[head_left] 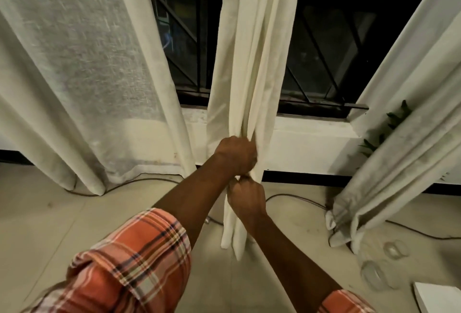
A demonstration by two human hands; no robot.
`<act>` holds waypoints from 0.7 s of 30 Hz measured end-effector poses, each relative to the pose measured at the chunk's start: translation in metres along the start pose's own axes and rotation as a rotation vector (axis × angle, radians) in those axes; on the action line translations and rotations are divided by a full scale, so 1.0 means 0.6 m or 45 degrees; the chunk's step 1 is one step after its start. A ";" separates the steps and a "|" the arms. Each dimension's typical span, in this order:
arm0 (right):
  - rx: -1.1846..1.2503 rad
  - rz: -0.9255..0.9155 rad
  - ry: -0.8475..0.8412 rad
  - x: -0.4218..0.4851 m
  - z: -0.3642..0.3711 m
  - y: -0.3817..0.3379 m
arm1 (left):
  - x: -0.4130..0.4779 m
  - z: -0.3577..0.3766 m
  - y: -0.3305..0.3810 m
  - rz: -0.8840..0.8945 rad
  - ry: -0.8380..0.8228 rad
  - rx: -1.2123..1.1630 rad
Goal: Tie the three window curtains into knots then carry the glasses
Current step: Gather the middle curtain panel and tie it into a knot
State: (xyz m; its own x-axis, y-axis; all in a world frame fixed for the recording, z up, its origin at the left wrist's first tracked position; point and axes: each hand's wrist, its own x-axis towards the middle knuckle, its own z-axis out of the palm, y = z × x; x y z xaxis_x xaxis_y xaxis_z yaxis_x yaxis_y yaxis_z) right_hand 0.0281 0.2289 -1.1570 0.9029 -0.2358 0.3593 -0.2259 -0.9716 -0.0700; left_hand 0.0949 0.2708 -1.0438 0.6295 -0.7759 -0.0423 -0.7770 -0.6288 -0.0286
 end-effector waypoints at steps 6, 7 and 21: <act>0.063 0.049 0.095 0.018 0.056 0.009 | 0.028 0.042 -0.003 0.147 -0.258 -0.069; 0.074 0.096 0.105 0.018 0.065 0.010 | 0.033 0.041 -0.002 0.169 -0.266 -0.059; 0.123 0.021 0.013 -0.070 0.214 0.067 | 0.090 0.044 -0.034 0.249 -0.245 -0.135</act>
State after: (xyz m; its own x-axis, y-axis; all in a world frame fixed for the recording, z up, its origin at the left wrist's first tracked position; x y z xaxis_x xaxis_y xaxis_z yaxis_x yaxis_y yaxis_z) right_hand 0.0279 0.1977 -1.2945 0.8953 -0.2521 0.3671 -0.2041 -0.9649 -0.1650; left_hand 0.1448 0.2431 -1.0716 0.4478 -0.8651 -0.2259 -0.8722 -0.4783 0.1025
